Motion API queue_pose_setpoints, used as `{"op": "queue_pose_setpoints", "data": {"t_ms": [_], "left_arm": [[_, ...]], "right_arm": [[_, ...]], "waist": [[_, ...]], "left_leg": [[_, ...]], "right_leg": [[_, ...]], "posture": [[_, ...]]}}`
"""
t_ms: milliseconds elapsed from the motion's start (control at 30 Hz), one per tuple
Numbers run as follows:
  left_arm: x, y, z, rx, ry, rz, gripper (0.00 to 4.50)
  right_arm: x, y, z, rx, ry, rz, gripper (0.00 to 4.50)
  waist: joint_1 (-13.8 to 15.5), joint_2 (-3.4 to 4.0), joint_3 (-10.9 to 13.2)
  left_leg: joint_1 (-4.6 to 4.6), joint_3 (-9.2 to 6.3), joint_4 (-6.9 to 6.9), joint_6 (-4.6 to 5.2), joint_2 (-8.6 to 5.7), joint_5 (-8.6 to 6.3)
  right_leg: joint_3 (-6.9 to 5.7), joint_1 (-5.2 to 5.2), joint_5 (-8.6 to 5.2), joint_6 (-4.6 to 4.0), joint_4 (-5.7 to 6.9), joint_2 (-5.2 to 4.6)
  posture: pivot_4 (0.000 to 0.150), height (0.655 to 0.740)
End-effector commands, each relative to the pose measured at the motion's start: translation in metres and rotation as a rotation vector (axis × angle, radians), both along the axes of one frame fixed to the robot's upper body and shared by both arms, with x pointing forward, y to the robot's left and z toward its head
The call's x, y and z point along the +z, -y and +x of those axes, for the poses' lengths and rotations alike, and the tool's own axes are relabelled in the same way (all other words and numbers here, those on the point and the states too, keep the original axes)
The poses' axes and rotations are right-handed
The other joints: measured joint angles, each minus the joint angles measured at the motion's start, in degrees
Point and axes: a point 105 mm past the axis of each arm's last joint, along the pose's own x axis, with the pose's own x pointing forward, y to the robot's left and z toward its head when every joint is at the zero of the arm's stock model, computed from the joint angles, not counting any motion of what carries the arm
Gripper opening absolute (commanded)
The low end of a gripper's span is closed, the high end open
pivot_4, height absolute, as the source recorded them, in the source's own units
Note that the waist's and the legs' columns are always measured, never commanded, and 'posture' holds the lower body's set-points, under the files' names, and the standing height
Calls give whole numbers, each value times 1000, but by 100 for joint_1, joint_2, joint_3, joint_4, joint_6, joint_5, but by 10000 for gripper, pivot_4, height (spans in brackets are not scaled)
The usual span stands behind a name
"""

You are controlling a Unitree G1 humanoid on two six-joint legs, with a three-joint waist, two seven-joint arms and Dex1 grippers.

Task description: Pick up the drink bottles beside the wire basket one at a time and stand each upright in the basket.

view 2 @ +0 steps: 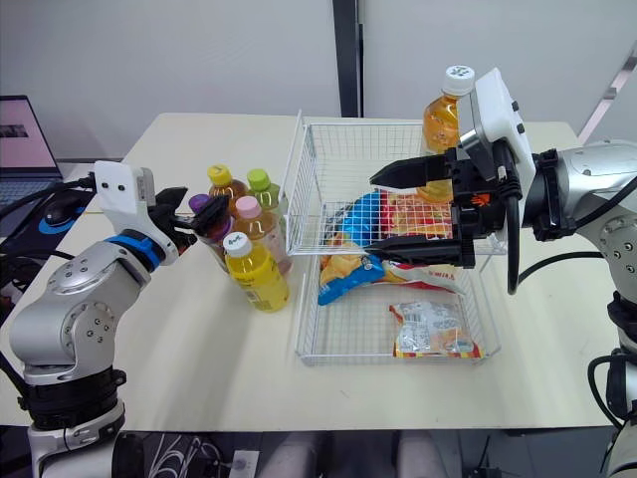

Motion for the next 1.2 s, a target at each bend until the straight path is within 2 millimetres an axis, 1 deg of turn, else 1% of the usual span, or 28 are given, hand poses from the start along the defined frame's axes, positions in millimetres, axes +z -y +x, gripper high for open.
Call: {"op": "queue_pose_setpoints", "data": {"t_ms": [33,133,167,367,467,567,700,800,900,1000,1100,1200], "left_arm": [[6,3,1,-4,30,8,26083],[-1,3,2,-2,11,10,16105],[-2,3,1,0,7,14,14053],[-3,2,-2,2,17,21,13609],[2,2,-6,-4,35,23,13609],[12,-4,-12,7,61,32,13609],[30,-12,-30,-3,86,64,13608],[39,-16,-38,-17,91,81,13608],[70,-27,-49,-41,122,124,13608],[97,-33,-56,-74,135,149,13608],[126,-32,-66,-162,142,138,13608],[146,-32,-75,-240,141,157,13608]], "right_arm": [[10,3,-6,2,45,16,45000],[9,2,-6,0,47,18,45000],[8,2,-6,-1,47,19,45000],[6,3,-6,-6,47,19,45000],[7,5,-6,-12,50,20,45000],[8,7,-5,-18,55,19,45000],[11,10,-4,-29,60,19,45000],[12,12,-3,-35,61,22,45000],[13,14,-1,-49,58,25,45000],[16,16,0,-59,61,33,45000],[21,19,1,-75,76,46,45000],[26,24,1,-102,64,59,45000]], "waist": [[6,0,0],[10,0,0],[11,0,0],[10,0,0],[7,0,0],[5,0,0],[-13,-2,2],[-4,-4,3],[0,-12,8],[-2,-18,11],[-5,-20,12],[-12,-19,13]], "left_leg": [[0,-1,0,0,0,0],[-1,-1,1,0,-2,0],[-1,-1,1,0,-2,0],[-1,-1,0,0,-1,0],[-1,0,0,0,-1,0],[-1,0,-1,0,0,0],[-2,-1,-2,0,1,0],[-8,-4,-4,0,1,0],[-10,-6,-4,0,2,0],[-13,-11,-4,0,2,0],[-14,-10,-4,0,2,0],[-15,-9,-6,0,1,0]], "right_leg": [[-1,0,0,0,0,0],[-1,0,0,0,-1,0],[0,0,0,0,-2,-1],[0,0,0,0,-2,-1],[1,0,0,0,-2,0],[1,0,0,0,-3,0],[0,-1,0,0,-6,1],[-2,-7,0,0,-8,1],[-5,-6,0,0,-11,1],[-11,-6,0,0,-13,4],[-11,-5,-1,1,-16,4],[-12,-5,-1,1,-18,4]], "posture": [[1500,7400],[1500,7400],[1500,7400],[1500,7400],[1500,7400],[1500,7400],[1500,7400],[1500,7400],[1500,7400],[1500,7400],[1500,7400],[1500,7400]]}}
